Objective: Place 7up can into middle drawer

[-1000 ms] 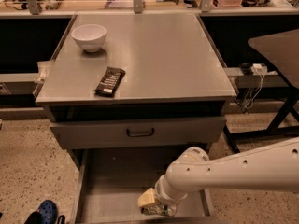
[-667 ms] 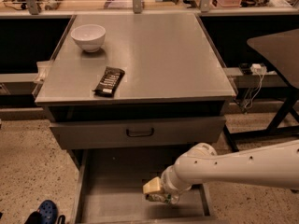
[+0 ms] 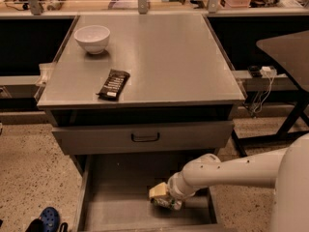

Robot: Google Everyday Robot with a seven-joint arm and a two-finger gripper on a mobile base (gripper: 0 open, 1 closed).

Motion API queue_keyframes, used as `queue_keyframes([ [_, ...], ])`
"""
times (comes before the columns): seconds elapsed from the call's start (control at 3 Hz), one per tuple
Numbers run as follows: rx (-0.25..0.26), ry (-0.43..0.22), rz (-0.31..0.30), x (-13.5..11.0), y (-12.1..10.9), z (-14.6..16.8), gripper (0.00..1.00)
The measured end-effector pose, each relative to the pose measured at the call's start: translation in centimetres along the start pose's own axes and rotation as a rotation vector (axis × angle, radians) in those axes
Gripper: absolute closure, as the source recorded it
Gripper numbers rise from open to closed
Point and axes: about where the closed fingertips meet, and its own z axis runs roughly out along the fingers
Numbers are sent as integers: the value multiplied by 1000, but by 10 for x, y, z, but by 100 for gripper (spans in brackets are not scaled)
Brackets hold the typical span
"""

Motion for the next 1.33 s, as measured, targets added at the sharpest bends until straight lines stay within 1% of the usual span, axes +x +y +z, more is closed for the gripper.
queue_keyframes([
  [0.33,22,4,23,3,5,12,100],
  [0.67,22,3,23,3,5,13,82],
  [1.33,22,3,23,3,5,13,34],
])
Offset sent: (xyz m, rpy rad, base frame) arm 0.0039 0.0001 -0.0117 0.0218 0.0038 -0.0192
